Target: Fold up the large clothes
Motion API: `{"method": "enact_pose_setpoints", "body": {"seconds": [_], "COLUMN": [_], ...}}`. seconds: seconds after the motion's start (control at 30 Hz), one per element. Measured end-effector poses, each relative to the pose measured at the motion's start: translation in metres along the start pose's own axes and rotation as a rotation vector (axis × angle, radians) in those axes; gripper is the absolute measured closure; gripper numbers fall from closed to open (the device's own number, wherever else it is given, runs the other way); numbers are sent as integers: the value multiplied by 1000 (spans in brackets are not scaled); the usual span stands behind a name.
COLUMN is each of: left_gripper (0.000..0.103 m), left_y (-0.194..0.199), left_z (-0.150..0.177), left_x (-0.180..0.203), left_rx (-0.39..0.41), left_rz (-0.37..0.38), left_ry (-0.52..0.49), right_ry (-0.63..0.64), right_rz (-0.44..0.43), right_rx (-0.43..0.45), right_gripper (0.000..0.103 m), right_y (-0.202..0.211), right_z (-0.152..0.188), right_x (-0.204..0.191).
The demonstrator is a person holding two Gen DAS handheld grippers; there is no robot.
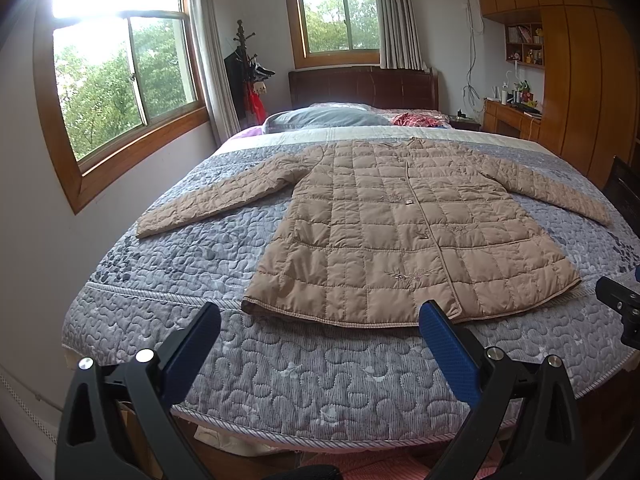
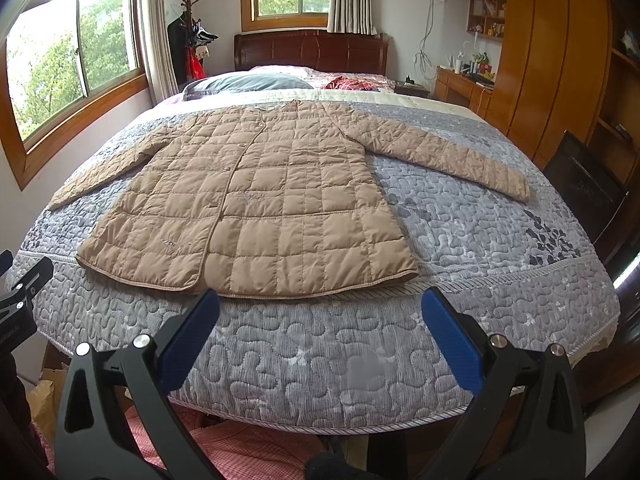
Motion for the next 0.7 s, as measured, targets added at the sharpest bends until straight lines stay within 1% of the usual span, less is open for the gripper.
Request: {"method": "enact_pose_setpoints", "body": {"seconds": [0.43, 0.7], "left_gripper": [4, 4], "left_y": [0, -7], "left_z": [1, -3], "left_x": [-1, -3], "left_rx": [1, -13], "left_rz": [-2, -11], "left_ry": [-1, -8], "right_ry": [4, 9], "right_rz": [-2, -7], "right_rx": [-2, -11], "right_gripper": [3, 3], "right_y": [-1, -11], "right_z": [-1, -6], "right_x": [-2, -2]}}
Point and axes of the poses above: each gripper's, at about its wrist camera, not at the fingertips, and y roughly against the way its jaws point, x to its right, z to its underside, the point moved 10 cm from there along -y, roughly the way its jaws point, and after that the axes turned 2 degrees about z, right-handed, at the moved point
